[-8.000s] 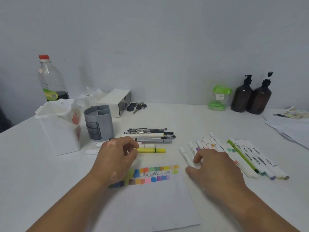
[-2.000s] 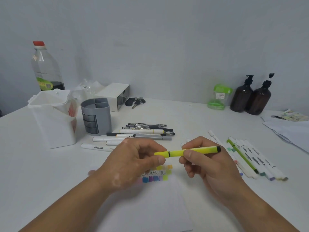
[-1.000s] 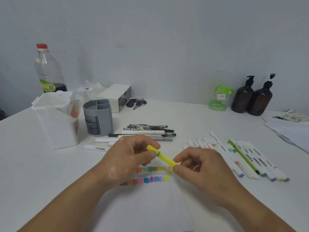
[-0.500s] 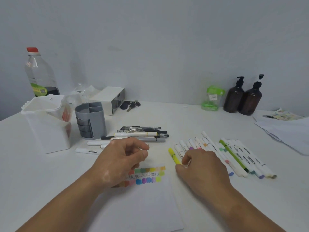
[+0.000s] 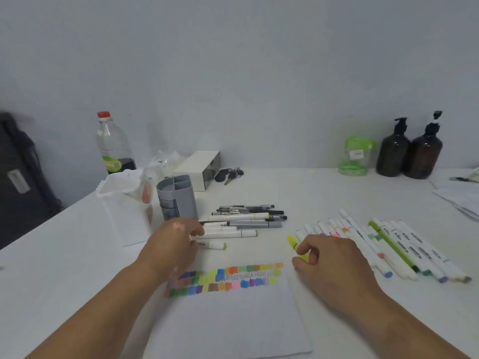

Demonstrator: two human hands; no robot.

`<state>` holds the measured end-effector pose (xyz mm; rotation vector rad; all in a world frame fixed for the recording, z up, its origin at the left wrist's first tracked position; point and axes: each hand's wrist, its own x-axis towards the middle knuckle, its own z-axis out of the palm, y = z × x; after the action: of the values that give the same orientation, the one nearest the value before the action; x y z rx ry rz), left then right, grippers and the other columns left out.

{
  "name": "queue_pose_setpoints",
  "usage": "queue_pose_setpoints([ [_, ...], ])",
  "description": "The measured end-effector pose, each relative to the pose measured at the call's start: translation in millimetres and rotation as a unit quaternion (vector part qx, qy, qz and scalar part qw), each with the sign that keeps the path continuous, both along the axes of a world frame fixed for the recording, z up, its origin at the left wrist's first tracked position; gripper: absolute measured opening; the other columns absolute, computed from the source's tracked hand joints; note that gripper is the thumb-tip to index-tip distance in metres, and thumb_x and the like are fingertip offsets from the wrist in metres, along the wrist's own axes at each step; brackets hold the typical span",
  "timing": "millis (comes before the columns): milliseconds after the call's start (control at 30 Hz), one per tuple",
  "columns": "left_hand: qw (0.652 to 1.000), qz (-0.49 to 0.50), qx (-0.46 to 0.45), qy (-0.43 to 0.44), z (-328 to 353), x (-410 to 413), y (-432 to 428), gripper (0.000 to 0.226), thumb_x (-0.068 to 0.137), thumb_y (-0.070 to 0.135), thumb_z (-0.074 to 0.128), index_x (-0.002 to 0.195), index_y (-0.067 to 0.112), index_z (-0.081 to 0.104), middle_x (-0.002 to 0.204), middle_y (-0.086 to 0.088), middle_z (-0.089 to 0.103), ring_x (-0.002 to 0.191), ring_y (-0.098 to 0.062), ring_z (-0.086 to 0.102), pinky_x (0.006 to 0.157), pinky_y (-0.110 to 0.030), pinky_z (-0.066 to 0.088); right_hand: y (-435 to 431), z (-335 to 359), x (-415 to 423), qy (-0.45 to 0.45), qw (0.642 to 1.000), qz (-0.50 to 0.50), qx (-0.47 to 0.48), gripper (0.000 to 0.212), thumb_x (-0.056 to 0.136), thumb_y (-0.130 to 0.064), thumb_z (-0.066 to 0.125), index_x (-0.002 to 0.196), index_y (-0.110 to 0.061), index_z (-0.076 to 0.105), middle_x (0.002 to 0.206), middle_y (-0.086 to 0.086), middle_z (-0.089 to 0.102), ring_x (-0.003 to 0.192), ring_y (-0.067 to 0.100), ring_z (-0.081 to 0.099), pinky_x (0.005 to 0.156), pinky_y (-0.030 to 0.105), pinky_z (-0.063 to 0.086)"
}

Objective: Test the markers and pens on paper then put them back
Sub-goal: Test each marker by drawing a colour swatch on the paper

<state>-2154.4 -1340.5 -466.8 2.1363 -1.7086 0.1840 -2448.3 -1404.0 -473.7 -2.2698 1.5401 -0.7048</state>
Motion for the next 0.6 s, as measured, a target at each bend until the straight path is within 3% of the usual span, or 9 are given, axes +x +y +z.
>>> queue_pose_setpoints([
  [100, 0.997, -0.022, 0.048, -0.059, -2.3, -0.1, -1.7, 0.023, 0.096, 0.018, 0.059, 0.114, 0.026, 0.071, 0.111, 0.003, 0.068, 0.097, -0.016, 0.060, 0.089, -0.028, 0.052, 2.2, 0.2, -0.1, -0.024, 1.000, 0.017, 0.007, 0.013, 0.083, -0.037, 0.076, 0.078, -0.039, 0.064, 0.067, -0.013, 0.064, 0.071, 0.001, 0.057, 0.058, 0.018, 0.038],
  [267, 0.985, -0.042, 0.092, -0.143, -4.7, -1.3, -7.0, 0.025, 0.099, 0.029, 0.056, 0.121, 0.034, 0.068, 0.112, 0.005, 0.061, 0.096, -0.013, 0.058, 0.086, -0.028, 0.052, 2.4, 0.8, -4.1, -0.049, 0.998, 0.026, 0.010, 0.013, 0.082, -0.036, 0.078, 0.077, -0.038, 0.067, 0.066, -0.013, 0.064, 0.068, -0.001, 0.057, 0.056, 0.015, 0.033],
  [367, 0.986, -0.055, 0.095, -0.122, 0.5, -8.0, -8.1, 0.024, 0.102, 0.031, 0.053, 0.120, 0.031, 0.070, 0.112, 0.005, 0.060, 0.095, -0.014, 0.060, 0.086, -0.029, 0.052, 2.7, 2.6, -4.9, -0.061, 0.998, 0.034, 0.005, 0.012, 0.082, -0.035, 0.077, 0.076, -0.038, 0.068, 0.065, -0.014, 0.065, 0.067, -0.001, 0.057, 0.056, 0.013, 0.032],
  [433, 0.996, -0.068, 0.032, -0.055, 13.2, -16.5, -7.6, 0.020, 0.100, 0.033, 0.056, 0.113, 0.029, 0.072, 0.103, 0.009, 0.063, 0.089, -0.010, 0.061, 0.080, -0.027, 0.053, 3.9, 4.4, -4.4, -0.071, 0.997, 0.042, 0.001, 0.014, 0.082, -0.035, 0.076, 0.074, -0.040, 0.067, 0.066, -0.015, 0.065, 0.066, -0.001, 0.057, 0.056, 0.012, 0.031],
  [500, 0.994, -0.079, -0.023, 0.065, 29.1, -28.8, -6.4, 0.009, 0.096, 0.035, 0.063, 0.101, 0.035, 0.071, 0.091, 0.018, 0.068, 0.082, -0.004, 0.064, 0.072, -0.019, 0.051, 4.2, 5.4, -3.9, -0.085, 0.995, 0.050, -0.001, 0.012, 0.083, -0.036, 0.076, 0.075, -0.040, 0.068, 0.069, -0.017, 0.067, 0.070, -0.004, 0.057, 0.056, 0.011, 0.034],
  [533, 0.981, -0.088, -0.028, 0.172, 35.8, -36.2, -5.9, 0.005, 0.095, 0.034, 0.066, 0.096, 0.037, 0.070, 0.088, 0.017, 0.071, 0.082, -0.004, 0.067, 0.073, -0.019, 0.052, 4.7, 5.9, -3.6, -0.088, 0.995, 0.056, -0.001, 0.010, 0.083, -0.036, 0.075, 0.077, -0.040, 0.068, 0.073, -0.018, 0.068, 0.075, -0.008, 0.057, 0.058, 0.010, 0.036],
  [600, 0.894, -0.138, -0.001, 0.425, 41.8, -52.7, -2.6, 0.011, 0.095, 0.024, 0.068, 0.095, 0.035, 0.071, 0.093, 0.007, 0.077, 0.089, -0.012, 0.072, 0.080, -0.029, 0.056, 6.2, 5.1, -2.9, -0.090, 0.993, 0.074, -0.004, 0.005, 0.084, -0.040, 0.074, 0.081, -0.040, 0.069, 0.079, -0.019, 0.069, 0.084, -0.014, 0.053, 0.062, 0.008, 0.035],
])
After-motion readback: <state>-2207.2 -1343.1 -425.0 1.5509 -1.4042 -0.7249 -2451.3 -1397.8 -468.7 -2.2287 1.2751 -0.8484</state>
